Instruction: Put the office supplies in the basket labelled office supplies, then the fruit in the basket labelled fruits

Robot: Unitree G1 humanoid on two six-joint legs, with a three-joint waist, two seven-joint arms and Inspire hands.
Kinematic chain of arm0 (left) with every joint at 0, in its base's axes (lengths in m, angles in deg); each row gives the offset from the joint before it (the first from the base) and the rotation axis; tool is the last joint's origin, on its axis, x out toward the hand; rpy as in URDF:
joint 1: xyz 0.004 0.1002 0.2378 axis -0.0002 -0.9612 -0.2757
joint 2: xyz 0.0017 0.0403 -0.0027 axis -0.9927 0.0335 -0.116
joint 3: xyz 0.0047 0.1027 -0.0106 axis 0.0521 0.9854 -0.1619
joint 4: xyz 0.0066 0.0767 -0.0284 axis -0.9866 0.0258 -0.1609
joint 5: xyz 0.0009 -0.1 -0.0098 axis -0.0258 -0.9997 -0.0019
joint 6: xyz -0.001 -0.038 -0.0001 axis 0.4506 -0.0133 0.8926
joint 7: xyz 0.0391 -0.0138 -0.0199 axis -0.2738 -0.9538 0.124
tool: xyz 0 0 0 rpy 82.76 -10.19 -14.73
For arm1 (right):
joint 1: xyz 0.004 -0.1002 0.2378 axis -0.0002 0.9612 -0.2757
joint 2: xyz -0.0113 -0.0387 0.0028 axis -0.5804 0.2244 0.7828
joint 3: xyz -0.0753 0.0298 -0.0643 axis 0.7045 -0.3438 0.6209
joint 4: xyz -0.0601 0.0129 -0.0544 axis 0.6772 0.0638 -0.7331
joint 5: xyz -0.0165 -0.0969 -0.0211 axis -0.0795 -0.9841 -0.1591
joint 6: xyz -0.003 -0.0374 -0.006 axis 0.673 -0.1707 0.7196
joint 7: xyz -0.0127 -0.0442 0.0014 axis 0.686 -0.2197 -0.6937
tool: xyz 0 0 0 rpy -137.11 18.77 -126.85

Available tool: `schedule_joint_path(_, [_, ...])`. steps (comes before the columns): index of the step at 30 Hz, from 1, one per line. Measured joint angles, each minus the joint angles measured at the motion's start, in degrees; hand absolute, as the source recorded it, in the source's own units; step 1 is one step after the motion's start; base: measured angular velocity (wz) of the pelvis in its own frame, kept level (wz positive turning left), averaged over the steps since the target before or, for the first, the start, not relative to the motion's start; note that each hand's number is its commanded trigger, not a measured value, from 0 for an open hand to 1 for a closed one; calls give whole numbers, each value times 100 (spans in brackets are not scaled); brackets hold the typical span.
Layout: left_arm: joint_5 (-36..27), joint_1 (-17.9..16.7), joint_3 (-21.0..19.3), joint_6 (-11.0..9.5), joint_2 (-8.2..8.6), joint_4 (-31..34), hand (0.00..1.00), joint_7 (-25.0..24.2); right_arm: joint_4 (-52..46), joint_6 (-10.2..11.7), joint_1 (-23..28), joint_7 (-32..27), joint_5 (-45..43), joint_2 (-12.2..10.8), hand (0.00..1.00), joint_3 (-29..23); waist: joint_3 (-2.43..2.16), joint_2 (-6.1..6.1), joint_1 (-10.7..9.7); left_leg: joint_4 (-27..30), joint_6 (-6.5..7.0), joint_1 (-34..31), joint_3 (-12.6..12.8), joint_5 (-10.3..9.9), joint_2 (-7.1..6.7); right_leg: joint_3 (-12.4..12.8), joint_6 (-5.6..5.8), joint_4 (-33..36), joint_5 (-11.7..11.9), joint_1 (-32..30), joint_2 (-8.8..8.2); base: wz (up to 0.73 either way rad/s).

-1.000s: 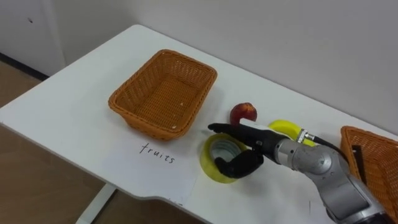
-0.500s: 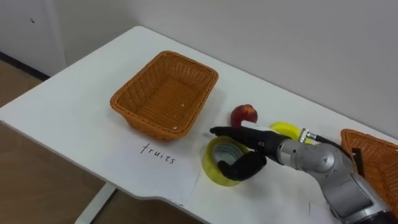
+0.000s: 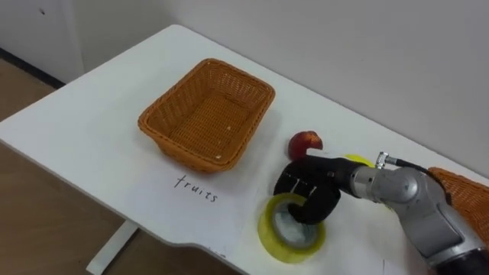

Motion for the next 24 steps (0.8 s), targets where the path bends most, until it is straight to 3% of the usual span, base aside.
schedule_joint_path(7, [-4,53,-62,-133,-30,-8,0,-37,52,8,-55,88,17,80,100,-8,55,-111,80,-65,0,-16,6,-1,3,25,0,2,0,-31,7,-1])
schedule_joint_path(24, [-56,309,-59,-258,-158,-502,0,-183,-99,-7,-42,571,5,354,100,32,56,-209,78,-56,-2,-22,83,0,15,108,-3,6,3,-110,17,-2])
